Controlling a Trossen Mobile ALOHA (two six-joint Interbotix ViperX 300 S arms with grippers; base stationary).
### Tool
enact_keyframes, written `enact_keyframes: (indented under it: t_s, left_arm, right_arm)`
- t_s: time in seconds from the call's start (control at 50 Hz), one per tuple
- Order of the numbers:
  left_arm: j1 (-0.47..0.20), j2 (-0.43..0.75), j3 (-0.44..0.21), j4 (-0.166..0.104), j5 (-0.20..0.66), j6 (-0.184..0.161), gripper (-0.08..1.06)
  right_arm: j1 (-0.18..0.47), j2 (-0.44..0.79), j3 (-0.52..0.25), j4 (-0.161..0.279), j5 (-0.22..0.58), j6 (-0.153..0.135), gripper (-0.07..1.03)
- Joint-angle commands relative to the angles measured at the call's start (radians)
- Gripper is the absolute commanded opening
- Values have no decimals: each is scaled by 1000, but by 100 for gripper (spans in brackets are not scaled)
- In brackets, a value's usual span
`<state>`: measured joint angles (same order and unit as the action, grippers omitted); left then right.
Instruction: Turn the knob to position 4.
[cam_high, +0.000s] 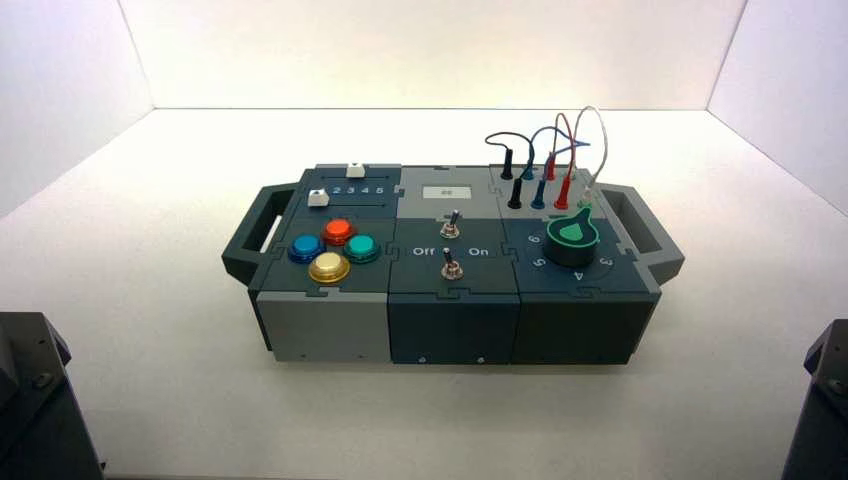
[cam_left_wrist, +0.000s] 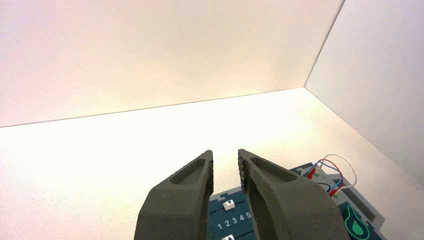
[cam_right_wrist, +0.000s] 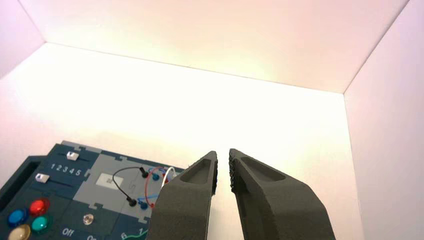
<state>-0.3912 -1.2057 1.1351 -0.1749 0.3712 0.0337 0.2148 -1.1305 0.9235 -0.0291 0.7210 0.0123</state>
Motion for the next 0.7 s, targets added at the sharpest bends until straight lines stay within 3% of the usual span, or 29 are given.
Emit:
enact_keyframes:
  t_s: [0.02,0.38,0.7]
  left_arm:
    - [-3,14,-17,-2,-12,-5,29]
    - [-5,23,-9,-2,-11,-9,29]
    - [-3,163,-44,-2,40,-15,29]
  right_arm:
    - [8,6,-26,5,12,-2,15]
    - [12,6,-23,9,37,-6,15]
    - [137,58,-15,21,51,-3,15]
